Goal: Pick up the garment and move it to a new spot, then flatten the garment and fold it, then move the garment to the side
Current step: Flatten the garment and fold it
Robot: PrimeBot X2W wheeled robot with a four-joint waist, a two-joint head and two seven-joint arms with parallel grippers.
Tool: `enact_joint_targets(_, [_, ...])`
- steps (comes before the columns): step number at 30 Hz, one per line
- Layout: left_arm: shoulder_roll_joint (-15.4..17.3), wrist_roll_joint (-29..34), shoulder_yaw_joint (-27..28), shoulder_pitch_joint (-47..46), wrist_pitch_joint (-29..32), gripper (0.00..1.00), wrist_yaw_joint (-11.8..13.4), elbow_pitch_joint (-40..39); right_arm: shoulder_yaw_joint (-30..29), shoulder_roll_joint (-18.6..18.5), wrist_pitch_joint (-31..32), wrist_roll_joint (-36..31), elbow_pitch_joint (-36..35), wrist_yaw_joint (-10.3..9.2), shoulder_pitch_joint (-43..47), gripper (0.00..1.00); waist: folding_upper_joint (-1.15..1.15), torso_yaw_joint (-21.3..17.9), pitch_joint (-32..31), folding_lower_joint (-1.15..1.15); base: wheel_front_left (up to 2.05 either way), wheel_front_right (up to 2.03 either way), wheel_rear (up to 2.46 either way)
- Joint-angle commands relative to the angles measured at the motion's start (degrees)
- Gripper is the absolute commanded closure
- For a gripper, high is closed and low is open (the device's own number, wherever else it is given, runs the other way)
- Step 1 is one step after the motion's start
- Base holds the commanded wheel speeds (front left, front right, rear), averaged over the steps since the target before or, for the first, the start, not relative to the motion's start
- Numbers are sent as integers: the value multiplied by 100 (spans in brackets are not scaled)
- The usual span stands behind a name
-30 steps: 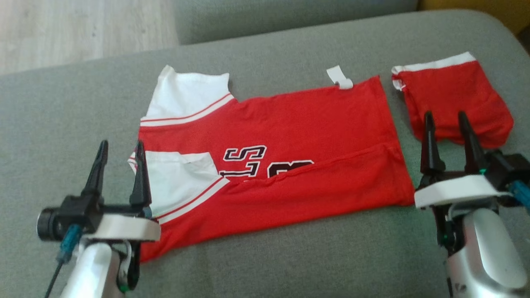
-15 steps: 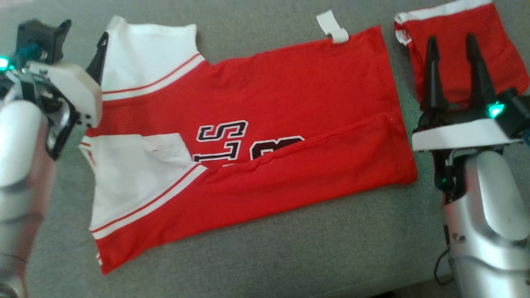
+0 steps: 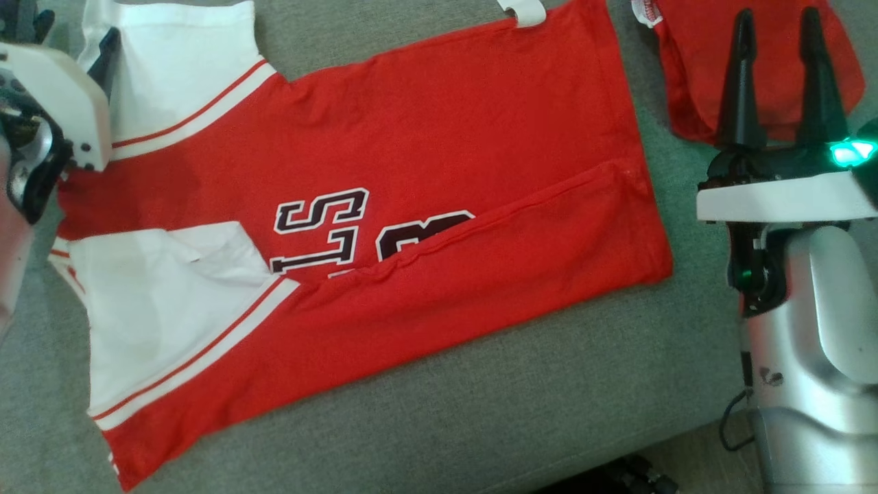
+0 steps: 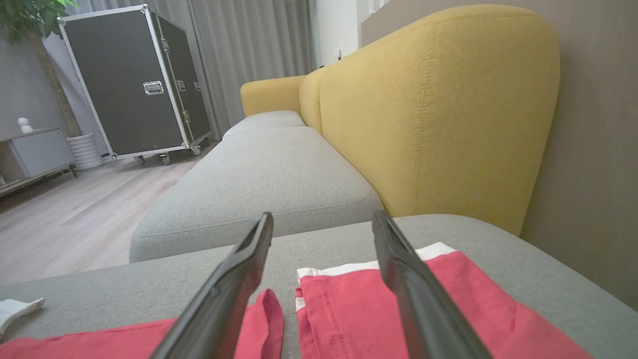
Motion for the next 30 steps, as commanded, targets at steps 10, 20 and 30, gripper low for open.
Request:
enact_joint_targets(10, [212, -739, -417, -239, 86, 100, 10, 218, -8, 3, -35, -147, -114, -11, -80, 0, 0, 31, -82, 0, 0, 0, 0])
enact_joint_targets(20, [-179, -962, -461, 4, -1504, 100, 11, 155, 188, -133, 228, -871, 473, -11, -299, 0, 0, 645, -738, 0, 0, 0, 0])
enact_joint_targets(30, [-285, -739, -730, 733, -2428, 100, 105, -874, 559, -925, 1352, -895, 1666, -11, -830, 0, 0, 1475, -1081, 0, 0, 0, 0])
